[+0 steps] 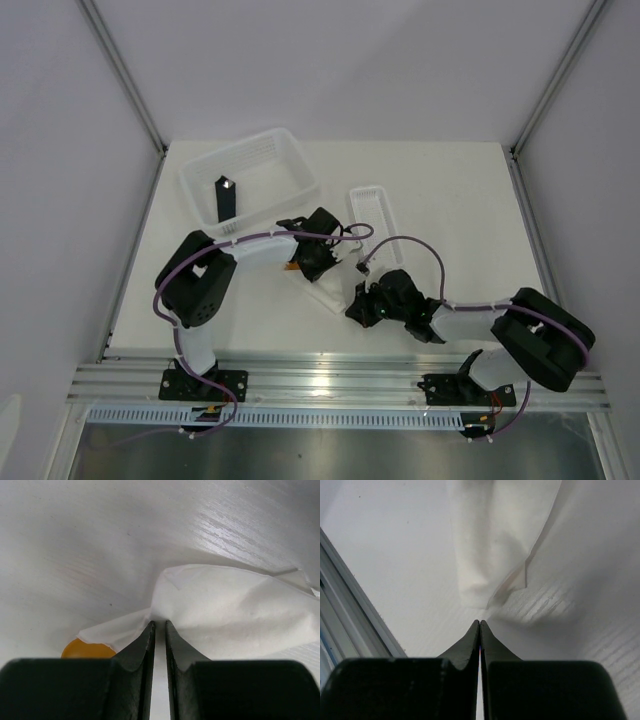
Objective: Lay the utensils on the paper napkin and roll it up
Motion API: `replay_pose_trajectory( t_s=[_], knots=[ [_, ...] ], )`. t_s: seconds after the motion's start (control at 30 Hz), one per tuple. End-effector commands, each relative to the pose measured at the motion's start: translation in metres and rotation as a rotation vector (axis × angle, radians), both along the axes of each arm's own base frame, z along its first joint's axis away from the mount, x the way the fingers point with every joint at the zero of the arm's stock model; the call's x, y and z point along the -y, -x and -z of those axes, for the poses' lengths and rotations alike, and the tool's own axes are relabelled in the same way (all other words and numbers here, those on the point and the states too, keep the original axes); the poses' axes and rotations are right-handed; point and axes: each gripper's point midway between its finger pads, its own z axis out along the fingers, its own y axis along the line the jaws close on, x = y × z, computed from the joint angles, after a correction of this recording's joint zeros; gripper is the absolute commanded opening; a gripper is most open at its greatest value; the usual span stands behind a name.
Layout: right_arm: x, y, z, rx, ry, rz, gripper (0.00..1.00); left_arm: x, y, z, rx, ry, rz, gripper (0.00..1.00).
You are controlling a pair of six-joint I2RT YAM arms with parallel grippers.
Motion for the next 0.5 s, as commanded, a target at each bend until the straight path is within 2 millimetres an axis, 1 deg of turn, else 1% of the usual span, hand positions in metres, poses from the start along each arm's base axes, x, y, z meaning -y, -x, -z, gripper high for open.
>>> replay_pose_trajectory(
  t_s=[0.0, 0.03, 0.1, 0.23, 0.3, 0.33, 0.4, 0.47],
  knots=[
    [0.001, -0.008, -0.022, 0.092, -0.043, 0.038, 0.0, -0.008, 0.005, 0.016, -0.039, -0.05, -0.002, 0.16],
    [0.002, -0.011, -0.026, 0.106, -0.045, 0.05, 0.0, -0.008, 0.005, 0.016, -0.04, -0.051, -0.002, 0.16],
    [0.006, -0.013, -0.024, 0.111, -0.014, 0.065, 0.0, -0.008, 0.004, 0.016, -0.04, -0.052, -0.005, 0.16],
    [0.004, -0.014, -0.046, 0.179, -0.058, 0.051, 0.0, -0.007, 0.004, 0.015, -0.038, -0.049, -0.008, 0.16],
    [-0.002, -0.014, -0.062, 0.23, -0.097, 0.038, 0.0, -0.007, 0.004, 0.016, -0.041, -0.051, -0.008, 0.16],
    [-0.004, -0.014, -0.066, 0.244, -0.109, 0.031, 0.0, -0.008, 0.004, 0.015, -0.039, -0.05, -0.008, 0.16],
    [-0.011, -0.015, -0.068, 0.257, -0.129, 0.009, 0.0, -0.008, 0.005, 0.015, -0.04, -0.051, -0.01, 0.16],
    [-0.02, -0.015, -0.063, 0.248, -0.125, -0.016, 0.0, -0.008, 0.005, 0.016, -0.042, -0.051, -0.009, 0.16]
  ],
)
